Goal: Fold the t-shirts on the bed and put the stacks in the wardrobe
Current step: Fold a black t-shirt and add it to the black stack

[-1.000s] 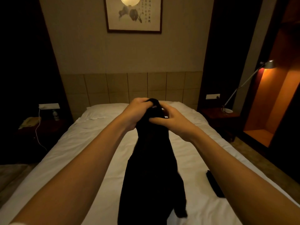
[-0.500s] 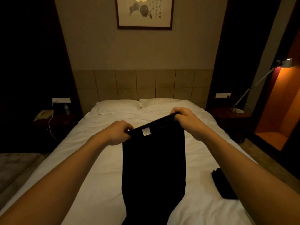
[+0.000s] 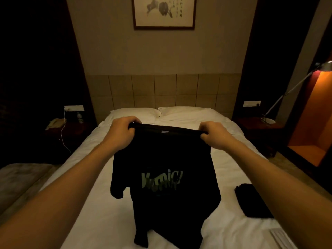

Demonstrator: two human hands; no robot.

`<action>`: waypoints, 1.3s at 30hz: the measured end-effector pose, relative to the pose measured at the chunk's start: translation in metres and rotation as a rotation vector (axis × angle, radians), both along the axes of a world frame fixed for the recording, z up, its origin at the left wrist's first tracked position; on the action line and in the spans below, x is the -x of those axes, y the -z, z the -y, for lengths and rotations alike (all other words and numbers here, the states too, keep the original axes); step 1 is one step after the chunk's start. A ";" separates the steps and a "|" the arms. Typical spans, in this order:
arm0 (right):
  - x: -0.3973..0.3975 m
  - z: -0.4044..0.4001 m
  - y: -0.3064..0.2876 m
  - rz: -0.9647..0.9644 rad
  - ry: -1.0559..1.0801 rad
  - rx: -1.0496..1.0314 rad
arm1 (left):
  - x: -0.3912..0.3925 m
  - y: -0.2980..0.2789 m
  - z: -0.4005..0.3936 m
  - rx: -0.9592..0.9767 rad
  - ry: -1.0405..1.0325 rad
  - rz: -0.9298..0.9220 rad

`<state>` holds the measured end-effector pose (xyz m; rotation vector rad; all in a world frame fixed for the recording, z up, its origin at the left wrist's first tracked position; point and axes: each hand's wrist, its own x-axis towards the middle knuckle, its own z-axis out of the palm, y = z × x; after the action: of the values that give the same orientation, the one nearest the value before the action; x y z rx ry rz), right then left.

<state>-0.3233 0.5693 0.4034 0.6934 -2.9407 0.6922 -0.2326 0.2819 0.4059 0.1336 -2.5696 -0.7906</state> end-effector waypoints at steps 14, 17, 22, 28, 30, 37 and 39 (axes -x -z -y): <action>-0.058 0.005 -0.032 0.473 0.214 0.947 | -0.051 -0.056 -0.015 -0.044 0.046 -0.099; -0.083 0.017 -0.033 0.411 0.176 0.964 | -0.067 -0.067 -0.023 -0.086 0.080 -0.166; -0.121 0.023 -0.051 -0.004 0.038 0.239 | -0.091 -0.081 -0.030 -0.079 0.108 -0.207; -0.151 -0.028 -0.060 0.135 0.057 0.197 | -0.130 -0.064 -0.005 0.084 0.149 -0.053; -0.161 -0.033 -0.060 0.262 -0.008 0.266 | -0.141 -0.054 0.003 0.052 0.182 0.016; -0.197 -0.036 -0.073 0.356 -0.057 0.587 | -0.164 -0.029 0.022 -0.619 0.099 0.054; -0.208 -0.037 -0.083 0.302 -0.067 0.639 | -0.174 -0.035 0.016 -0.719 0.141 0.064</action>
<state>-0.1148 0.6062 0.4869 0.6564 -2.6598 1.7618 -0.0589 0.2658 0.4410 0.1972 -2.2452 -1.7541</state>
